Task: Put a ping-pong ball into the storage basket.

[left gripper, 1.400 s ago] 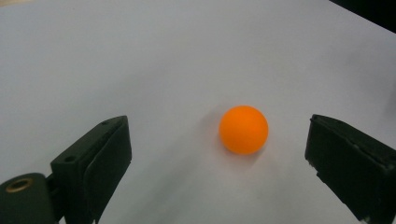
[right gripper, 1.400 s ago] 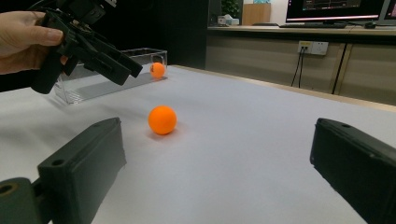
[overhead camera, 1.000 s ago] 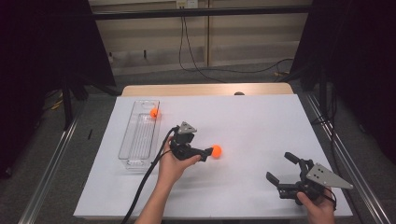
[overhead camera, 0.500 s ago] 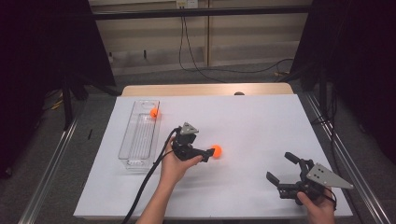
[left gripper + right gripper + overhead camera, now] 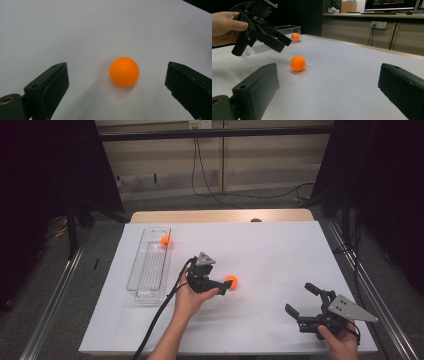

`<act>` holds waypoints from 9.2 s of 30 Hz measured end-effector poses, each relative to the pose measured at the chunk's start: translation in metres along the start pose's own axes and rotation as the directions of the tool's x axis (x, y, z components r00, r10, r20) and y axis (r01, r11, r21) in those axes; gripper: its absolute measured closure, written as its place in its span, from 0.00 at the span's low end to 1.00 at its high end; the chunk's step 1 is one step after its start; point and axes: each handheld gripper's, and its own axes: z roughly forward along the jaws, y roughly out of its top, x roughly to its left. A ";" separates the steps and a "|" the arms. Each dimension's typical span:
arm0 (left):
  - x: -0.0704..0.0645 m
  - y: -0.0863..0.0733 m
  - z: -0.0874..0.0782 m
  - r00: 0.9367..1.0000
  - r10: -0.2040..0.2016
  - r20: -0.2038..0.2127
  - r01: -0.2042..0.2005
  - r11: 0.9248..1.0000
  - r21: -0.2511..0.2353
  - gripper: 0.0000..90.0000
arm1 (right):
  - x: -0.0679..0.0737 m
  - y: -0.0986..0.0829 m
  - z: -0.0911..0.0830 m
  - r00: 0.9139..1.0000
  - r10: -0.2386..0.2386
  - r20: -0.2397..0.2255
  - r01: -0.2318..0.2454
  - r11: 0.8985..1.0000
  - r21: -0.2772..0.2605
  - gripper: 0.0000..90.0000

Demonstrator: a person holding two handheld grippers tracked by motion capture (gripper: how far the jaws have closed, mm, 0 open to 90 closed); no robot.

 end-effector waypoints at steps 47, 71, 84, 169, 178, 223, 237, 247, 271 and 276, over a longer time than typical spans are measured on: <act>-0.007 -0.008 0.026 0.999 0.038 -0.006 -0.038 0.999 0.022 0.05 | 0.001 0.000 0.001 1.000 -0.003 -0.001 0.003 1.000 0.000 0.03; -0.009 -0.013 0.039 0.998 0.060 -0.027 -0.059 0.997 0.054 0.11 | 0.000 0.001 0.000 1.000 -0.002 0.002 0.002 1.000 -0.002 0.03; -0.008 -0.013 0.041 0.998 0.063 -0.011 -0.062 0.997 0.053 0.21 | -0.001 0.000 0.000 1.000 0.003 0.005 -0.003 1.000 -0.002 0.03; -0.002 -0.001 0.020 0.999 0.015 0.045 -0.017 0.999 0.037 0.56 | -0.002 0.000 -0.001 1.000 -0.005 0.008 0.005 1.000 0.001 0.03; 0.001 0.001 0.012 0.999 0.002 0.039 -0.003 1.000 0.026 0.56 | -0.002 -0.001 -0.001 1.000 -0.005 0.006 0.005 1.000 0.003 0.03; 0.012 0.005 -0.010 1.000 -0.003 -0.002 0.003 1.000 0.008 0.56 | -0.002 -0.001 0.000 1.000 -0.001 0.007 0.001 1.000 0.007 0.03; 0.018 0.006 -0.018 1.000 -0.022 -0.020 0.022 1.000 0.000 0.56 | -0.002 -0.001 -0.001 1.000 0.001 0.005 -0.001 1.000 0.006 0.03; 0.020 0.007 -0.023 0.999 -0.039 -0.028 0.039 0.999 0.003 0.56 | -0.002 -0.001 -0.001 1.000 -0.002 0.006 0.002 1.000 0.005 0.03; 0.030 0.008 -0.038 0.996 -0.066 -0.056 0.065 0.998 -0.019 0.56 | -0.002 -0.001 -0.001 1.000 -0.002 0.004 0.002 1.000 0.004 0.03; 0.032 0.008 -0.040 0.995 -0.076 -0.059 0.075 0.997 -0.026 0.56 | -0.002 -0.001 -0.001 1.000 -0.002 0.005 0.002 1.000 0.005 0.03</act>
